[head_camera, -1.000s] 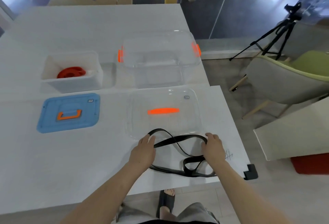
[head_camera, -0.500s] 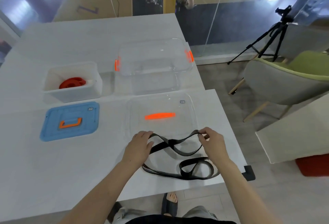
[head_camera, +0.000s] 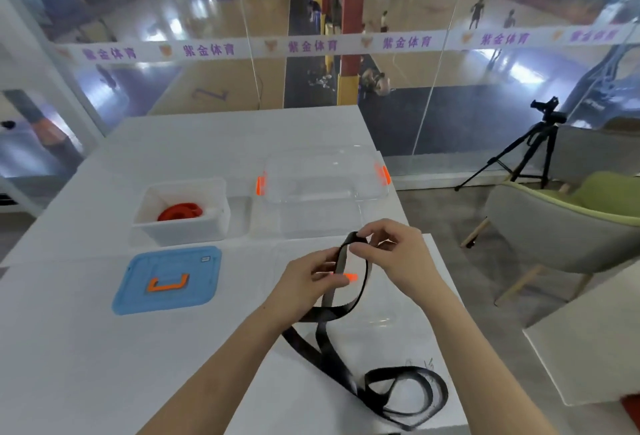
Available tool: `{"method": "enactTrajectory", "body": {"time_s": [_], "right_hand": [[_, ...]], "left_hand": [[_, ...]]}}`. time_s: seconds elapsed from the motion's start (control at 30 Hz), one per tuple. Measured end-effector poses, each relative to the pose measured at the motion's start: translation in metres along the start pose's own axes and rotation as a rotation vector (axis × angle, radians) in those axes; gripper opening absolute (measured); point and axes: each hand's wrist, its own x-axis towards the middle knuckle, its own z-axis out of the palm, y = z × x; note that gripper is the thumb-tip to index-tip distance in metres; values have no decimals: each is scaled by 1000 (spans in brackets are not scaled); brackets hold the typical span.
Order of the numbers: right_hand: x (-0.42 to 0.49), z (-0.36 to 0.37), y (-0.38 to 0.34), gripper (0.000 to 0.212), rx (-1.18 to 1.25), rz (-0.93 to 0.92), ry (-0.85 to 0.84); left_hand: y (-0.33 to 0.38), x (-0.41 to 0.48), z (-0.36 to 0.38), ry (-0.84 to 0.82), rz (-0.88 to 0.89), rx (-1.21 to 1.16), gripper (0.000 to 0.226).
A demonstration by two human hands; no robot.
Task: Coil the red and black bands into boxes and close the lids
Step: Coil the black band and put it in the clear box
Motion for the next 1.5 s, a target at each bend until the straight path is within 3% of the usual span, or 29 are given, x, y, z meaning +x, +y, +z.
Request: {"method": "enactTrajectory", "body": {"time_s": [0.17,0.33,0.47,0.7,0.93,1.03,1.13,1.4,1.5], "right_hand": [[7,19,-15,17,26,3,17],[8,23,-17,17,21,1,25],[8,17,-11,13,58,7,-19],[-7,13,31,9,124,69,60],[-24,37,42,10,168,96,-98],[-26,41,42,2,189,101,-111],[-24,43,41,10,191,90,-97],[-17,40,32,9,351,49,-248],[-8,36,32,13,363,40,-302]], "left_hand": [[4,-6,9,65,14,30,45],[4,-5,10,187,-28,-10,17],[6,-6,6,231,-79,-57,11],[15,-5,6,234,-78,-314,16],[24,7,8,194,-30,-476,31],[30,9,10,179,-20,-578,33],[34,9,9,159,-17,-629,37],[40,14,-4,110,-64,-907,28],[43,17,-6,127,-77,-911,27]]}}
